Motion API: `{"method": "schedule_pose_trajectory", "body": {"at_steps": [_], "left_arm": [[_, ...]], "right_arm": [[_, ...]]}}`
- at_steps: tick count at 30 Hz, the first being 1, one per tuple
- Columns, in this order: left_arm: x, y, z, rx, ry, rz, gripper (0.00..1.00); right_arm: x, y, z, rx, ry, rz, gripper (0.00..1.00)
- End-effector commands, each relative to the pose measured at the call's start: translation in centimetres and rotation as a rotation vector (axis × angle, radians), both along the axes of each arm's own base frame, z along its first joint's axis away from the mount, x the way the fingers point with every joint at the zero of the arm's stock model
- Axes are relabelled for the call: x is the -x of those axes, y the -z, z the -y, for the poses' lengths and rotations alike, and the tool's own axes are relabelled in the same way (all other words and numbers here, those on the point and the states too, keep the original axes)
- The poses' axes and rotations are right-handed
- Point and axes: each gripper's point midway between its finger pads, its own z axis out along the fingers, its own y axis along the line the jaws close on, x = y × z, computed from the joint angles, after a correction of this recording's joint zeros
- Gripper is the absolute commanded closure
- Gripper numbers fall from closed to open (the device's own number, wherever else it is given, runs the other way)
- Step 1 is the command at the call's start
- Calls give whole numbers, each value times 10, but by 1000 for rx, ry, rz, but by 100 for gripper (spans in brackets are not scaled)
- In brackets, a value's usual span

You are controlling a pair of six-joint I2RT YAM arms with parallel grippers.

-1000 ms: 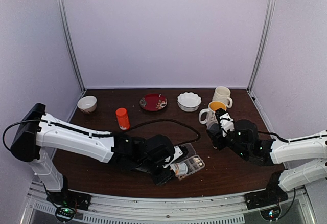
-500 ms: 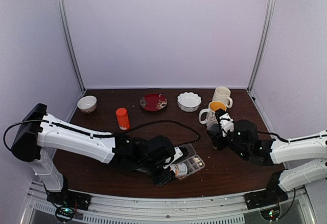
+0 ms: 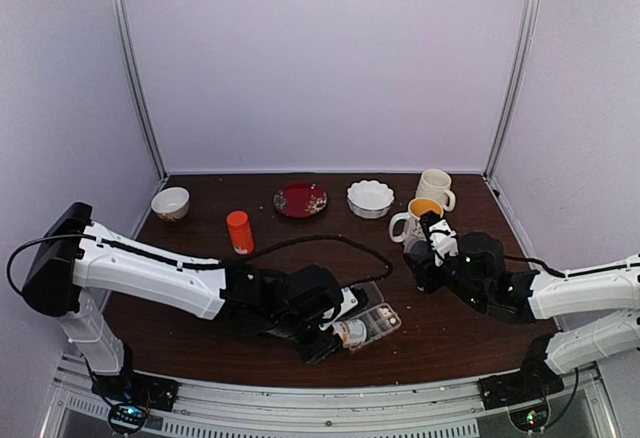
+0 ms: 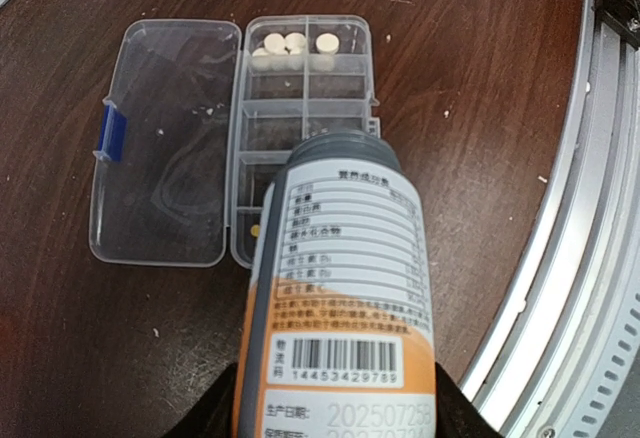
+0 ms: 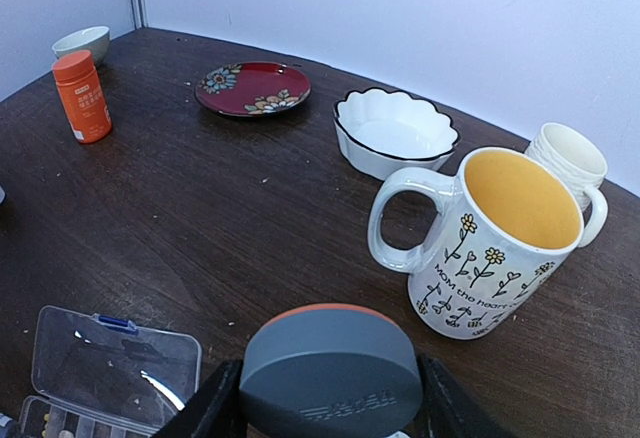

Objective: Sort the pills into containers
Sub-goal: Pour the pill into the compartment of the pill container.

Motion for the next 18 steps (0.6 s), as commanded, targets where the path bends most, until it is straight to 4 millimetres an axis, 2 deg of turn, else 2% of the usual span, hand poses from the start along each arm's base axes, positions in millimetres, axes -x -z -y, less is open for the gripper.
{"method": "schedule_pose_trajectory", "body": {"at_steps": [1,3,7,10,14,18], "left_arm": [[-1,-25,12,97,11,38,100],[-2,-15,7,65,3,39,100],[1,-24,14,72,12,24,100],[2,-10,11,76,-7,12,100],[2,-23,14,91,-3,14,100],[0,-10,12,78,-23,8,100]], "right_arm": [[-4,-14,-2,-24,-1,23,100],[-4,-14,-2,-22,-2,20,100],[-4,-13,-2,-22,-2,18,100],[-4,-13,-3,-20,-2,19,100],[-4,-12,-3,-18,-3,15,100],[-5,-13,-3,-13,-1,17,100]]}}
